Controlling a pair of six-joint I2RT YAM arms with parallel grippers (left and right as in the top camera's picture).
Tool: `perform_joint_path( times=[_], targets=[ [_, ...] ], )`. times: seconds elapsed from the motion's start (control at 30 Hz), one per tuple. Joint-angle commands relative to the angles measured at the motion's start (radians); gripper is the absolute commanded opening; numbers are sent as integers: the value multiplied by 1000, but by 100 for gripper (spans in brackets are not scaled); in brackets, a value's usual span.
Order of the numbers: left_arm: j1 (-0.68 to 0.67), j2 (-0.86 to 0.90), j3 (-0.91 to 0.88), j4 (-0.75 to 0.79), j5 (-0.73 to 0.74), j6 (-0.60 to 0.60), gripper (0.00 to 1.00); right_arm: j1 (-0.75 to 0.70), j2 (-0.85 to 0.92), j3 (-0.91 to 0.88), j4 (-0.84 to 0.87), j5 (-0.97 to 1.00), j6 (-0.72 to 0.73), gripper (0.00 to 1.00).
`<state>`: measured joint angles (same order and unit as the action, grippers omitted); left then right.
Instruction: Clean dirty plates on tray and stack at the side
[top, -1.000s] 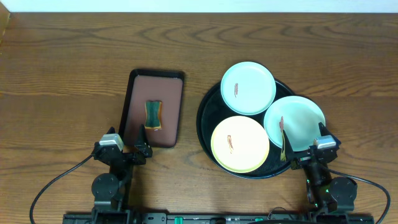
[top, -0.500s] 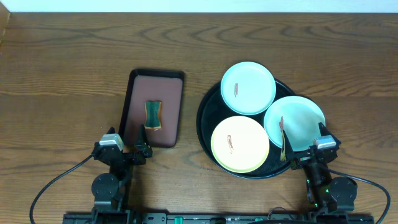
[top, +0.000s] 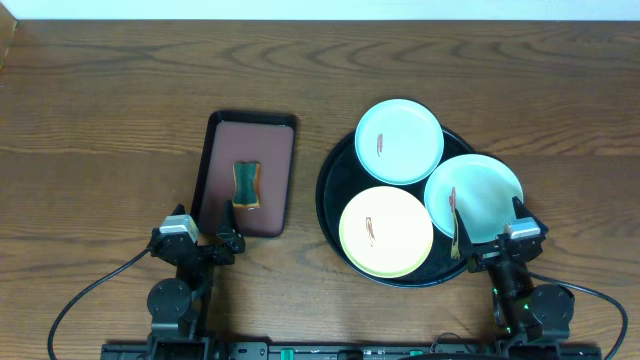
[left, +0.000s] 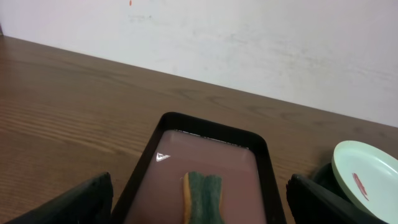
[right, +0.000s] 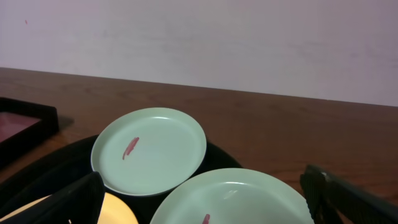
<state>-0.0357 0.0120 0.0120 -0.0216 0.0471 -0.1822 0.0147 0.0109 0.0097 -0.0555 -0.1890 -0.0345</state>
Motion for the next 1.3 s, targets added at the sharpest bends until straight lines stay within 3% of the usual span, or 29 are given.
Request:
perform_joint_path(
  times=[0.0, 0.67, 0.83, 0.93, 1.03, 1.13, 1.27],
  targets=[
    [-5, 0, -7, -48, -14, 13, 90, 6, -4, -4, -1, -2, -5, 99],
    [-5, 0, -7, -34, 10, -18, 90, 6, -4, -4, 21, 1, -14, 99],
    [-5, 0, -7, 43, 139, -146, 90, 6, -4, -4, 69, -124, 77, 99],
    [-5, 0, 10, 111, 209, -171, 90, 6, -4, -3, 187, -213, 220, 99],
    [-5, 8, 86, 119, 206, -185, 90, 6, -2, 29, 265, -203, 347, 99],
    [-5, 75, 212, 92, 207, -185, 90, 6, 41, 138, 237, -201, 334, 99],
    [-5, 291, 481, -95, 208, -173, 90, 6, 217, 361, 102, -229, 295, 99]
  ],
)
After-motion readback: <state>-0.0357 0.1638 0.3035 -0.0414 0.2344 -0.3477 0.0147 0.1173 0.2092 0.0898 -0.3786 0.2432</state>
